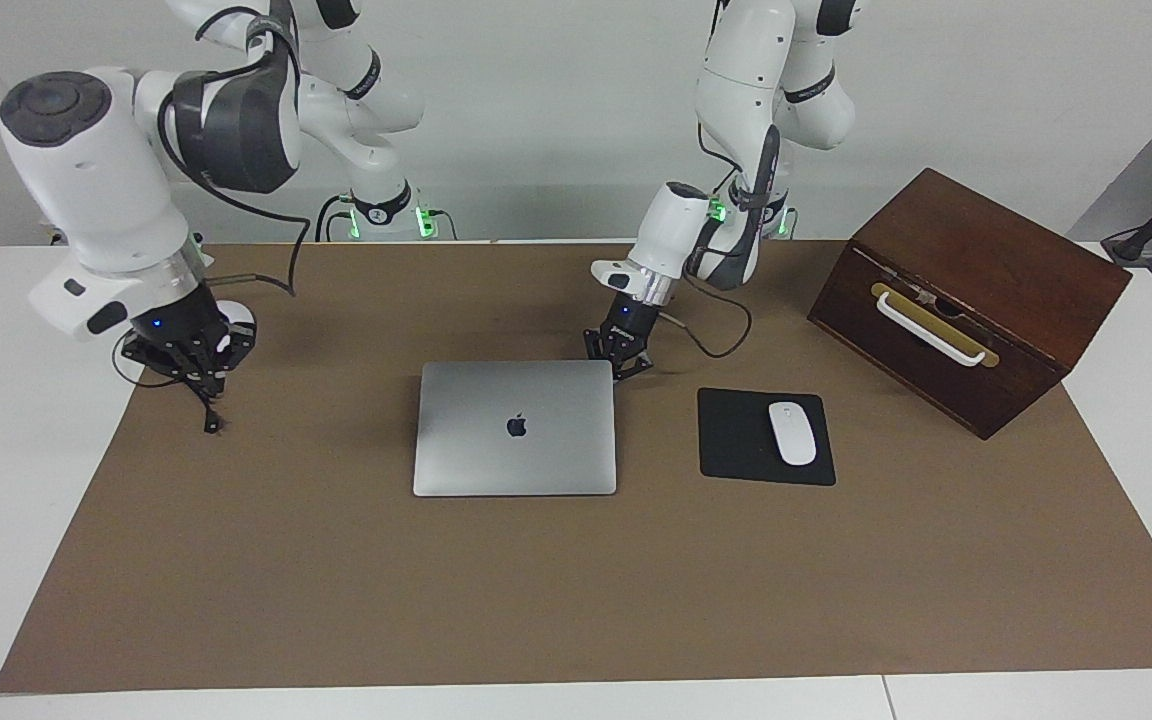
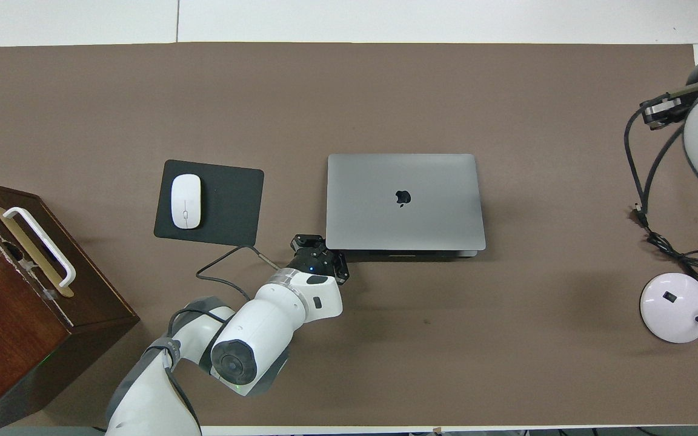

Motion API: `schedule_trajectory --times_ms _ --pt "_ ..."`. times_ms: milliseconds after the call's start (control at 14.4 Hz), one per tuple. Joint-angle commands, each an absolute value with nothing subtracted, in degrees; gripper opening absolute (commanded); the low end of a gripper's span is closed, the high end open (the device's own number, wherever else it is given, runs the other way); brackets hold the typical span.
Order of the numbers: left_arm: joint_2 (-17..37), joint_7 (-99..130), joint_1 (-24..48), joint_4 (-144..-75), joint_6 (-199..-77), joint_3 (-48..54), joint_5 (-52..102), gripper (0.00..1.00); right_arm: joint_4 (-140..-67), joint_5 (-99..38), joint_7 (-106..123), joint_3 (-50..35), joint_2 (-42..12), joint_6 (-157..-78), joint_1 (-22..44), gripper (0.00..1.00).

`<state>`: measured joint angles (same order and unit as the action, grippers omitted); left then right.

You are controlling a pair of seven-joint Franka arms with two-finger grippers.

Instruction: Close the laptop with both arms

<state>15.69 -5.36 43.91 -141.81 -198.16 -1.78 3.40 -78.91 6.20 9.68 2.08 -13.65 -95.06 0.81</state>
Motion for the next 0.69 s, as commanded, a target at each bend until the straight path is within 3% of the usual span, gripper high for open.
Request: schedule_trajectory --times_ms 0,69,623 --pt "13.8 -4.5 44.4 -145.5 -191.7 -1.5 2.4 0.00 -83.7 6.2 10.6 1.1 -7.8 -94.6 0.0 0.71" --pt "12.8 -4.5 44.4 -145.5 -190.1 -1.5 2.4 0.00 -84.7 5.9 10.3 1.0 -6.5 -94.5 0.3 1.00" --pt "5.1 -4.6 44.2 -145.4 -176.4 -1.5 2.5 0.00 -85.3 0.8 -0.2 -0.3 -4.2 -94.2 4.7 1.00"
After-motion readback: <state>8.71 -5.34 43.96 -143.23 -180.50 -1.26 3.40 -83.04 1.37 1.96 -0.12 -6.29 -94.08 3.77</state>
